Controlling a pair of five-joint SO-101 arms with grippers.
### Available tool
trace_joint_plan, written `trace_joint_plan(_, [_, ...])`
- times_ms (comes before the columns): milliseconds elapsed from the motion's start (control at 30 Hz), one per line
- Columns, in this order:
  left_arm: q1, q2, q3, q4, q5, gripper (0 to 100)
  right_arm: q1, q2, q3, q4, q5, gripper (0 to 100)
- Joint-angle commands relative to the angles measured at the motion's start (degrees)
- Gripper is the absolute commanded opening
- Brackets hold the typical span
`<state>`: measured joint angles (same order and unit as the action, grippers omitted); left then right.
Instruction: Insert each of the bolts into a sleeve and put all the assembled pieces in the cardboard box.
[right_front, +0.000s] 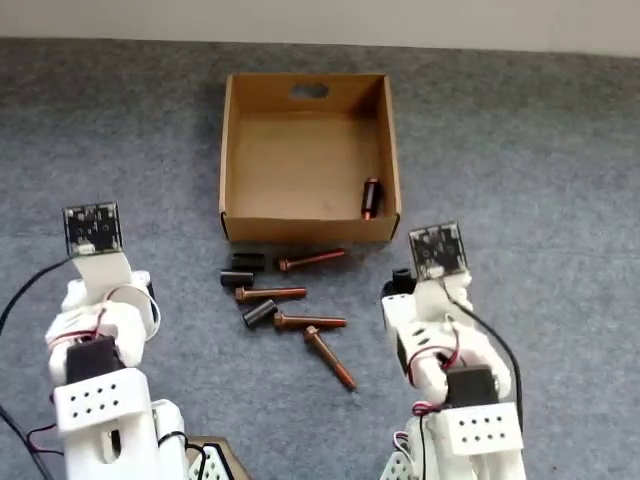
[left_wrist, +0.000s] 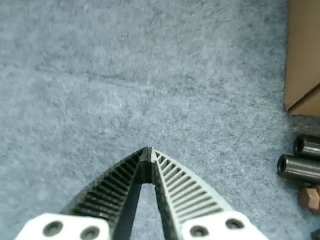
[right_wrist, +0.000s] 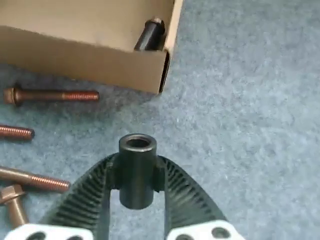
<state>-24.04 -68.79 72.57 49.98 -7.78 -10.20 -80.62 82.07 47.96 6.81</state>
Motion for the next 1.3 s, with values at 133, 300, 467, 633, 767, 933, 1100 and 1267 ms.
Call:
trace_joint_plan(133, [5.23, 0.31, -15.96, 13.45, -5.45, 10, -0.31, -6.29, 5.32, -1.54, -1.58, 0.5])
trace_joint_plan(300, [12.97, 7.69, -20.88, 21.80, -6.86, 11, -0.31, -8.75, 6.46, -1.27, -1.58, 0.5])
trace_joint_plan(467, [21.23, 24.84, -27.65, 26.55, -6.86, 11, -0.31, -9.19, 6.46, -1.19, -1.58, 0.5])
trace_joint_plan(633, [28.88, 30.73, -30.02, 27.60, -6.86, 12, -0.31, -9.19, 6.46, -1.19, -1.58, 0.5])
trace_joint_plan(767, [31.60, 31.96, -30.20, 27.16, -1.05, 12, -0.31, -9.19, 6.46, -1.19, -1.49, 0.5])
trace_joint_plan(933, [31.60, 32.04, -25.89, 19.52, 16.62, 12, -0.31, -9.19, 6.46, -1.19, -1.49, 0.5])
trace_joint_plan(1100, [31.87, 32.22, -20.26, 13.54, 18.20, 12, -0.31, -9.19, 6.55, -1.19, -1.49, 0.5])
trace_joint_plan(1267, [31.69, 32.22, -20.35, 13.71, 18.20, 17, -0.31, -9.19, 6.55, -1.19, -1.49, 0.5])
